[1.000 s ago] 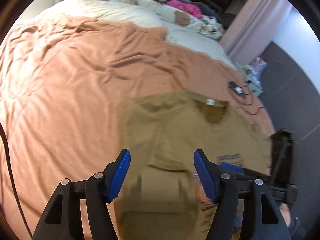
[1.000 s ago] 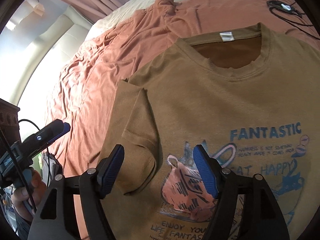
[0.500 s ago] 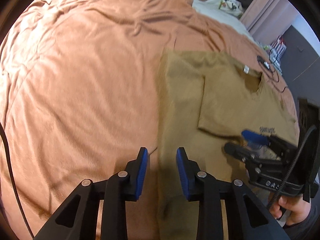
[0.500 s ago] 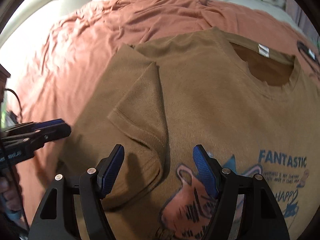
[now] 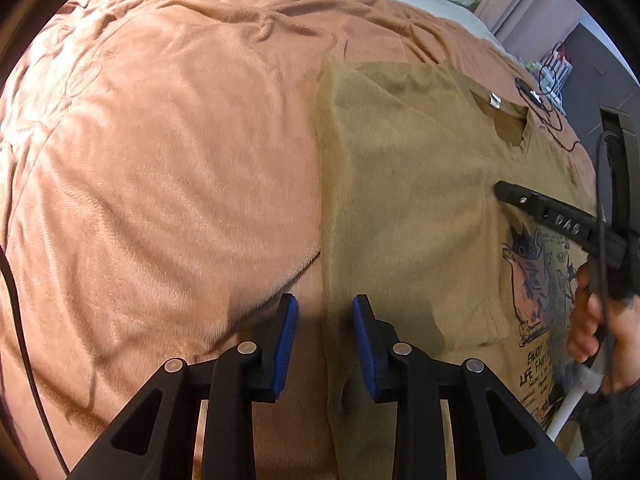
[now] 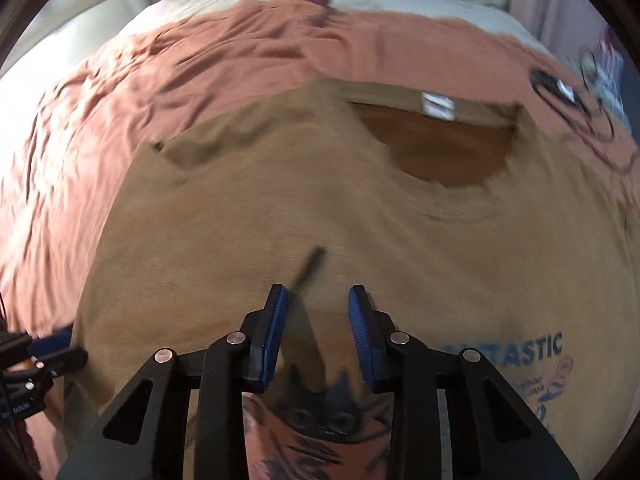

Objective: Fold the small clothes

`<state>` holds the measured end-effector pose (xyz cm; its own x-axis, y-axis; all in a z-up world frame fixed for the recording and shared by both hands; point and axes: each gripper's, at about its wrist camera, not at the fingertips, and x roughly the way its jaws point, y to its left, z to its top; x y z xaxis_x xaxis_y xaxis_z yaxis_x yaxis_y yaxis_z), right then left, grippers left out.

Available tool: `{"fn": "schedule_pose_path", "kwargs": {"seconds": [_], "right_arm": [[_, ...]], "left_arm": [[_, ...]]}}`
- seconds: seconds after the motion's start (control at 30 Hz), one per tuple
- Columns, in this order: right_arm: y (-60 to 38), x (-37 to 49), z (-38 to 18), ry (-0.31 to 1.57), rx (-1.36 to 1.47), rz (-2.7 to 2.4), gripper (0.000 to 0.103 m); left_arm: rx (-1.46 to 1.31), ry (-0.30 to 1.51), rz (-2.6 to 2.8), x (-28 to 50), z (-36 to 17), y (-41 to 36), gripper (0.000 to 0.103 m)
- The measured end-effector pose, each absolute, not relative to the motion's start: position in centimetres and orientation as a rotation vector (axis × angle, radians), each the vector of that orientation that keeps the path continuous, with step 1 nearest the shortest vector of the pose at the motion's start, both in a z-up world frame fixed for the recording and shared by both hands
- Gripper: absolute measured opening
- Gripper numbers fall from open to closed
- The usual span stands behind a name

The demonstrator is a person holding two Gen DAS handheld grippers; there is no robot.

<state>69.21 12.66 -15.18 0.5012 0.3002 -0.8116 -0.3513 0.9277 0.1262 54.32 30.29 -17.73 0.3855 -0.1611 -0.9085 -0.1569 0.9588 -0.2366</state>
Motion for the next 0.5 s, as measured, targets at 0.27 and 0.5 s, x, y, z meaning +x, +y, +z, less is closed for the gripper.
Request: {"fn": "schedule_pose_path", "kwargs": {"seconds": [0.27, 0.5], "right_arm": [[7.9, 68.2, -14.3, 1.037, 0.085, 0.451, 0.030], [3.3, 64.0, -9.8, 0.947, 0.036, 0.453, 0.064]], "left_arm": [[-0.339, 1.193, 0.028, 53.1, -16.5, 29.7, 0.032], [-0.358, 1.144, 0.040, 50.8, -13.0, 27.6, 0.047]]}}
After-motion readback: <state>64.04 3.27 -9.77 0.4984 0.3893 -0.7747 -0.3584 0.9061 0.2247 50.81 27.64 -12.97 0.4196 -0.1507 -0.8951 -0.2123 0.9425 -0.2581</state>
